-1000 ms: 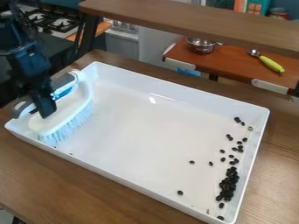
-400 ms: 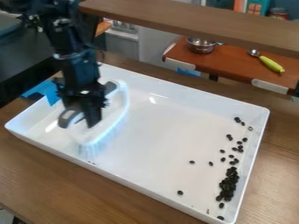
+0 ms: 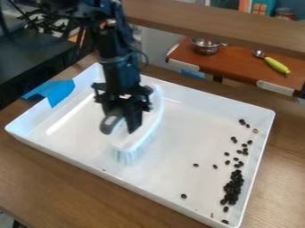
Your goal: Sweep into pile
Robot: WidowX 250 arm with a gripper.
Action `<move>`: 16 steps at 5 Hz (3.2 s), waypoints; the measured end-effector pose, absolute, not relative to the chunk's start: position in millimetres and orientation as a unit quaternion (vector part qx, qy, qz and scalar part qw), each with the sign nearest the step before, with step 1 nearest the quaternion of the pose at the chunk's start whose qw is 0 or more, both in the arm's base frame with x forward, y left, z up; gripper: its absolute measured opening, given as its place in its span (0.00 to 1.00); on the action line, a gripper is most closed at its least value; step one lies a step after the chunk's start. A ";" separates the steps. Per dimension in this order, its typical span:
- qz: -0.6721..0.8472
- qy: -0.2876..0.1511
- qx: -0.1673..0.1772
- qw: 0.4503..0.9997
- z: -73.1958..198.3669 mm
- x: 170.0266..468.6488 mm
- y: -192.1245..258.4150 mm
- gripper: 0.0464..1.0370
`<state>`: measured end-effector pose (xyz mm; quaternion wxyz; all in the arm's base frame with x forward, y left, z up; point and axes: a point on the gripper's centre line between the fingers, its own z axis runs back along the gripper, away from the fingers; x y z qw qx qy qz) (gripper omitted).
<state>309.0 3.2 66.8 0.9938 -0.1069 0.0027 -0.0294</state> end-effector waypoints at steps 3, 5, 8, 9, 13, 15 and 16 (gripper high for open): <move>-0.061 0.024 -0.131 0.989 67.8 308.7 -78.3 0.45; -0.043 0.042 -0.186 0.981 100.0 319.1 -80.0 0.45; -0.014 -0.023 -0.238 0.971 159.5 318.0 57.0 0.45; -0.006 -0.049 -0.211 0.976 156.3 318.0 84.3 0.45; 0.020 -0.045 -0.115 0.992 94.7 325.8 140.3 0.45; 0.067 -0.027 -0.055 0.996 79.1 315.2 171.2 0.52; 0.078 -0.015 -0.045 0.996 79.7 312.0 173.4 0.83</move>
